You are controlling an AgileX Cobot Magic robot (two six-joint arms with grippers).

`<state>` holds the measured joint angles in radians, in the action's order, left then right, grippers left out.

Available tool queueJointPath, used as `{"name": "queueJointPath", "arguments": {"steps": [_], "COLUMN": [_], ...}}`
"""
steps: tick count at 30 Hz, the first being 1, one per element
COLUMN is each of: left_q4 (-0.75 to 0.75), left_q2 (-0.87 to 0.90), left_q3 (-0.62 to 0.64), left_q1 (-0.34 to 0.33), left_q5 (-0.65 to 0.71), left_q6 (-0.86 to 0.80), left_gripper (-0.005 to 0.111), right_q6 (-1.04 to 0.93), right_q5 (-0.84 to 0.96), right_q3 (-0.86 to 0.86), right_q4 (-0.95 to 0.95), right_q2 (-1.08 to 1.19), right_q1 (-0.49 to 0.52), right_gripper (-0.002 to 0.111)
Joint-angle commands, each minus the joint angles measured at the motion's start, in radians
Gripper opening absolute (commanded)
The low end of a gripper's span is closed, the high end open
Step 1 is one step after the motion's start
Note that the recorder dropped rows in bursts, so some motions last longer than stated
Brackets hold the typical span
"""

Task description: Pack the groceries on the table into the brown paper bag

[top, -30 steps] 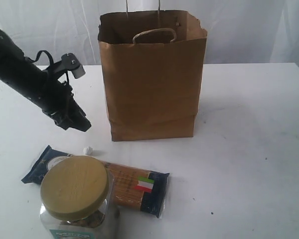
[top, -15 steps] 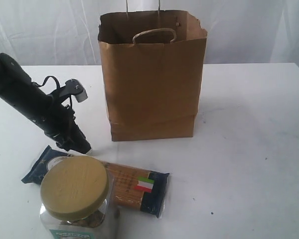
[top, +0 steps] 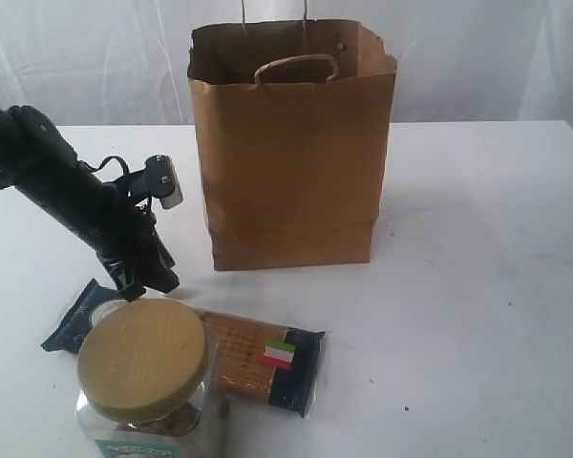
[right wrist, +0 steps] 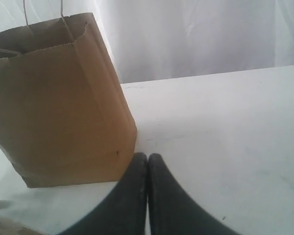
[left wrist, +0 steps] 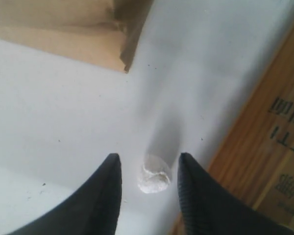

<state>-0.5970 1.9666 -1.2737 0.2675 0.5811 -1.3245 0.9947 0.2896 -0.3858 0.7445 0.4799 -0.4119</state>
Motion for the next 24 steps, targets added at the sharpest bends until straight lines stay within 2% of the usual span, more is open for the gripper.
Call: {"name": "queueJointPath", "arguments": {"steps": [1, 6, 17, 20, 22, 24], "left_q4": [0.023, 0.023, 0.023, 0.023, 0.023, 0.023], "left_q2": [0.001, 0.007, 0.035, 0.035, 0.035, 0.035], "left_q3": [0.006, 0.006, 0.006, 0.006, 0.006, 0.006], "left_q1": [0.005, 0.005, 0.005, 0.005, 0.005, 0.005], "left_q5": [0.018, 0.018, 0.033, 0.029, 0.031, 0.033], "left_q6": [0.023, 0.046, 0.075, 0.075, 0.082, 0.107], "left_gripper": [0.037, 0.024, 0.023, 0.014, 0.001, 0.0], "right_q6": [0.004, 0.004, 0.004, 0.004, 0.004, 0.004], "right_q5": [-0.068, -0.127, -0.127, -0.127, -0.127, -0.127], "right_q3": [0.008, 0.008, 0.008, 0.008, 0.008, 0.008], "right_q4": [0.003, 0.003, 0.003, 0.003, 0.003, 0.003], "right_q2": [0.002, 0.002, 0.002, 0.002, 0.002, 0.002], "right_q1": [0.004, 0.004, 0.004, 0.004, 0.004, 0.004], "right_gripper": [0.0, 0.0, 0.0, 0.0, 0.0, 0.0]}}
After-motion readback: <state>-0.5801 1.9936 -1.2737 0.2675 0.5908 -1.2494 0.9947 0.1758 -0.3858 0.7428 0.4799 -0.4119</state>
